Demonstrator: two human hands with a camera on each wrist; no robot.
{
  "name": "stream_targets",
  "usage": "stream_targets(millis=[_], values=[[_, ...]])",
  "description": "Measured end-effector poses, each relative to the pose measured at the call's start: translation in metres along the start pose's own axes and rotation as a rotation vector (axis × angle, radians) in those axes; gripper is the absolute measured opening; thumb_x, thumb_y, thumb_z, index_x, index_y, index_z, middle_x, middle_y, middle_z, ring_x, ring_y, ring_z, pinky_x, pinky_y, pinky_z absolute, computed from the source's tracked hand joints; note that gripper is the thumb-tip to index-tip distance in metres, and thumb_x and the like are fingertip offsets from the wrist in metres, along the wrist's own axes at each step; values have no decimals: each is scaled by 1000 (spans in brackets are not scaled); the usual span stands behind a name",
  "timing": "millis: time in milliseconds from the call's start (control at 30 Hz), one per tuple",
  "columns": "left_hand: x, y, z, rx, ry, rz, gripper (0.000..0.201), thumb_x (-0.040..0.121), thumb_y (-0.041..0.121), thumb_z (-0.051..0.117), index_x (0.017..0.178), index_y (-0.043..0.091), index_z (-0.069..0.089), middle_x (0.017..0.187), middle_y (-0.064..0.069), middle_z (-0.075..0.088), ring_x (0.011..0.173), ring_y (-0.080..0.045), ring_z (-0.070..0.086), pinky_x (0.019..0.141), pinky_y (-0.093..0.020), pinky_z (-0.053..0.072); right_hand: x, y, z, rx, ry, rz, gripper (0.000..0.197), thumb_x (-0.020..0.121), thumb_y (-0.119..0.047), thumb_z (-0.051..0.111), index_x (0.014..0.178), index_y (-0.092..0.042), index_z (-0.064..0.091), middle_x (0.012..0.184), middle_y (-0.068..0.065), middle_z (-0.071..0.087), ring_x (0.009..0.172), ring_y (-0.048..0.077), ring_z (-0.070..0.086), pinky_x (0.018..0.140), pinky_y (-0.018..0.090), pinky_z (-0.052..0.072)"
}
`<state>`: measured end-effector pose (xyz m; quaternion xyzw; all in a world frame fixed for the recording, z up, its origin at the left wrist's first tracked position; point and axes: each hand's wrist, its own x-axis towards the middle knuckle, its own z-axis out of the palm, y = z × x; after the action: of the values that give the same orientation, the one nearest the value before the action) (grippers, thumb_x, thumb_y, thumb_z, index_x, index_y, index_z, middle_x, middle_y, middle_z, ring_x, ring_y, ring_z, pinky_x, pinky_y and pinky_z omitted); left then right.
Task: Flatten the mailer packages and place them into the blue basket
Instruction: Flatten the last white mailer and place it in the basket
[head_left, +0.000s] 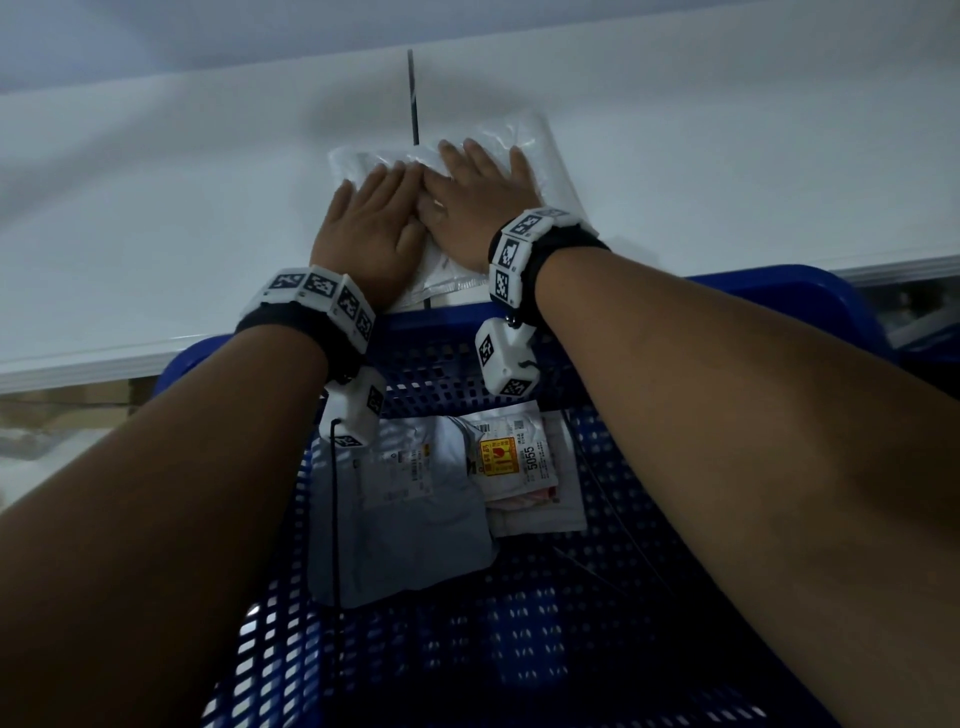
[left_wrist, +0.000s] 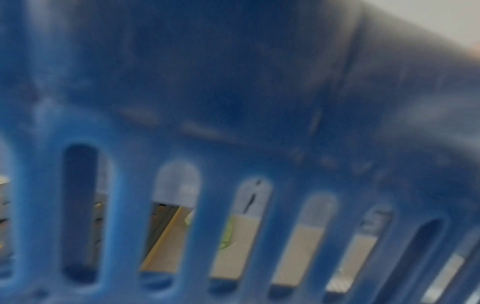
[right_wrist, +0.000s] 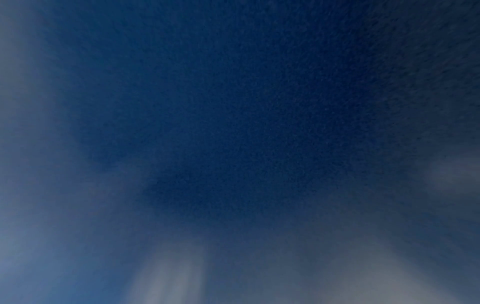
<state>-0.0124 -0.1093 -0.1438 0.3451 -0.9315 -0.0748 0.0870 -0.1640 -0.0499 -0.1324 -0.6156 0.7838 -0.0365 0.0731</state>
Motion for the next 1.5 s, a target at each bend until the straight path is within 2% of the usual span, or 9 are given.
stream_targets(millis=[300, 567, 700, 833, 900, 1000, 1100, 1333, 1500], values=[[-2, 1, -4, 37, -107, -64, 62, 101, 45, 20, 159, 27, 10, 167, -3, 3, 154, -20, -1, 124, -46, 3, -6, 19, -2, -1, 20, 90, 61, 99, -56, 14, 157, -37, 10, 168, -1, 3, 154, 21, -1, 121, 56, -4], [15, 48, -2, -29, -231, -11, 63, 101, 44, 25, 159, 25, 10, 168, -2, 0, 154, -20, -3, 124, -48, 0, -48, 65, -17, -9, -138, 263, 64, 98, -63, 11, 157, -41, -2, 166, -5, -13, 153, 19, -11, 119, 59, -5], [18, 72, 7, -51, -185, -34, 64, 98, 44, 25, 157, 22, 16, 167, -2, 5, 154, -21, -1, 123, -50, 1, -59, 73, -37, -162, -199, 344, 64, 99, -56, 19, 158, -32, 11, 167, 3, 5, 154, 25, 1, 118, 64, -2], [15, 74, 8, -33, -145, -39, 67, 99, 52, 22, 159, 23, 12, 167, -2, 8, 154, -22, 3, 123, -52, 4, -35, 34, -46, -69, -105, 199, 57, 101, -47, 24, 151, -21, 33, 161, 7, 27, 150, 25, 18, 119, 56, 15], [12, 73, 9, 74, -130, -14, 71, 99, 53, 29, 159, 22, 6, 166, -4, 10, 153, -24, 6, 123, -51, 7, -23, 2, -37, 98, -133, 79, 55, 103, -48, 22, 152, -27, 32, 164, 4, 21, 151, 22, 14, 120, 53, 13], [8, 72, 12, 164, -125, -27, 79, 98, 52, 39, 159, 19, 0, 167, -7, 9, 153, -25, 6, 124, -46, 7, -16, -16, -23, 225, -168, 118, 55, 105, -48, 16, 157, -32, 17, 168, -3, 0, 153, 15, -3, 122, 50, -3], [12, 73, 14, 61, -141, -40, 82, 96, 58, 36, 159, 24, -3, 167, -1, 1, 154, -21, -2, 124, -49, 3, -20, 6, -19, 214, -142, 122, 55, 106, -45, 12, 159, -30, 10, 168, -5, -1, 153, 11, -4, 123, 44, -4], [16, 71, 18, -31, -86, -73, 66, 101, 45, 17, 159, 16, 10, 167, -1, 6, 154, -19, 2, 124, -47, 2, -48, 102, -14, -15, -45, 243, 62, 102, -52, 9, 159, -28, 3, 168, -1, -4, 154, 17, -4, 124, 46, 1], [16, 72, 19, -39, -92, -75, 66, 100, 47, 16, 159, 18, 10, 167, -1, 5, 154, -18, 2, 124, -47, 1, -55, 101, -26, -211, -22, 322, 63, 103, -43, 9, 159, -15, 5, 167, 7, 2, 154, 22, 1, 124, 46, 0]])
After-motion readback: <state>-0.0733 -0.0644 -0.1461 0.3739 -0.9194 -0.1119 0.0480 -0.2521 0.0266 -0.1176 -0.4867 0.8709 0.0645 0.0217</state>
